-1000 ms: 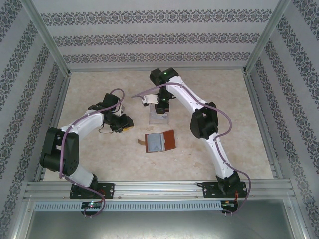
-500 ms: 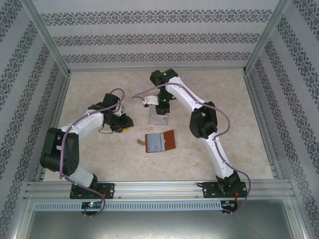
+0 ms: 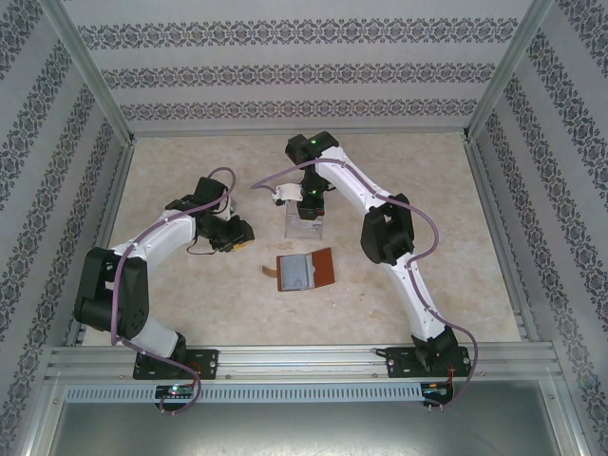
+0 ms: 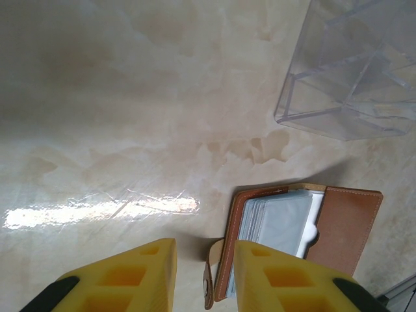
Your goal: Take the credit cards out of the card holder
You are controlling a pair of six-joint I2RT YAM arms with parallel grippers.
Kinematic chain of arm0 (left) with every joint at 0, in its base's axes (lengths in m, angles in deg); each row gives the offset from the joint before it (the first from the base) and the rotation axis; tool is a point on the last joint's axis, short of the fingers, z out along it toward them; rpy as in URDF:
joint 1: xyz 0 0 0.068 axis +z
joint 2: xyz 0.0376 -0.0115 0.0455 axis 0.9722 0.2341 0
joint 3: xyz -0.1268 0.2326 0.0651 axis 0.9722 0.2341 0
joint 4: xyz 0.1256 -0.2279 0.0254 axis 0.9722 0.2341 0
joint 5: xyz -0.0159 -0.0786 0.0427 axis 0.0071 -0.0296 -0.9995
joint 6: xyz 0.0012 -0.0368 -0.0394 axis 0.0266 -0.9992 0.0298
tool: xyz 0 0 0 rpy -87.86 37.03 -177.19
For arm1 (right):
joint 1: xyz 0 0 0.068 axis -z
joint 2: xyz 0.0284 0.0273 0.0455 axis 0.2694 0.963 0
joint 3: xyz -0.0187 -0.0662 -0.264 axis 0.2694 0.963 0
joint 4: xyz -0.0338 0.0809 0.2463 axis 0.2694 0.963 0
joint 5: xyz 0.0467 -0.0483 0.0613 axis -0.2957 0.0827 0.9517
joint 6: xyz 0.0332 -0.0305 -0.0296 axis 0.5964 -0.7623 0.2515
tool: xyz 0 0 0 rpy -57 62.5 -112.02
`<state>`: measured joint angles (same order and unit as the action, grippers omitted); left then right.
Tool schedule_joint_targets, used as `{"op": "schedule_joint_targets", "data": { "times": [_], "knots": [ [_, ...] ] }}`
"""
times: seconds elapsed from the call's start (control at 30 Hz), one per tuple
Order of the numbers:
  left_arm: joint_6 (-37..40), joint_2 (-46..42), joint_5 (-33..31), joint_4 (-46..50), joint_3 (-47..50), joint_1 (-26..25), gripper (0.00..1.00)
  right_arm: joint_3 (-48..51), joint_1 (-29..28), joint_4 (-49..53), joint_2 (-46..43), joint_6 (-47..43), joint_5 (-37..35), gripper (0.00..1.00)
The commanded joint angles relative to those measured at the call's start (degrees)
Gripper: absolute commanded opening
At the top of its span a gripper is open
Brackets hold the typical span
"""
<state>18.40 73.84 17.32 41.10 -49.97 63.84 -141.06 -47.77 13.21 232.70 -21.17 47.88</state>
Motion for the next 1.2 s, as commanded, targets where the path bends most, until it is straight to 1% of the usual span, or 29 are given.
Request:
{"op": "schedule_joint_targets", "data": {
  "times": [0.0, 0.13, 0.23, 0.4, 0.63, 0.7, 0.9, 1.17],
  "knots": [
    [-0.3, -1.1, -0.9, 2.3, -0.4, 0.5, 0.29, -0.5, -0.7, 2.0, 2.3, 1.0, -0.9, 0.00],
    [0.0, -1.3, -1.2, 2.6, -0.4, 0.5, 0.29, -0.7, -0.6, 2.1, 0.8, 1.6, -2.4, 0.00],
    [-0.2, -1.0, -0.9, 2.2, -0.3, 0.5, 0.29, -0.7, -0.6, 2.2, 0.0, 1.1, -2.0, 0.00],
    [-0.4, -0.8, -0.7, 1.8, -0.2, 0.6, 0.29, -2.4, -1.2, 4.4, 1.5, 1.2, -4.8, 0.00],
    [-0.2, -1.1, -0.9, 2.0, 0.3, 0.6, 0.29, -4.2, -1.6, 3.7, 3.4, 1.3, -2.9, 0.00],
    [-0.3, -1.1, -0.8, 1.8, 0.4, 0.5, 0.29, -4.3, -1.7, 3.6, 3.3, 1.3, -1.7, 0.05],
    [-0.3, -0.8, -0.5, 1.5, 0.4, 0.5, 0.29, -4.3, -1.4, 2.8, 2.5, 1.6, -1.7, 0.12],
    [-0.4, -0.8, -0.3, 1.2, 0.6, 0.5, 0.29, -4.3, -1.1, 2.1, 2.1, 1.9, -2.2, 0.13]
  ]
}}
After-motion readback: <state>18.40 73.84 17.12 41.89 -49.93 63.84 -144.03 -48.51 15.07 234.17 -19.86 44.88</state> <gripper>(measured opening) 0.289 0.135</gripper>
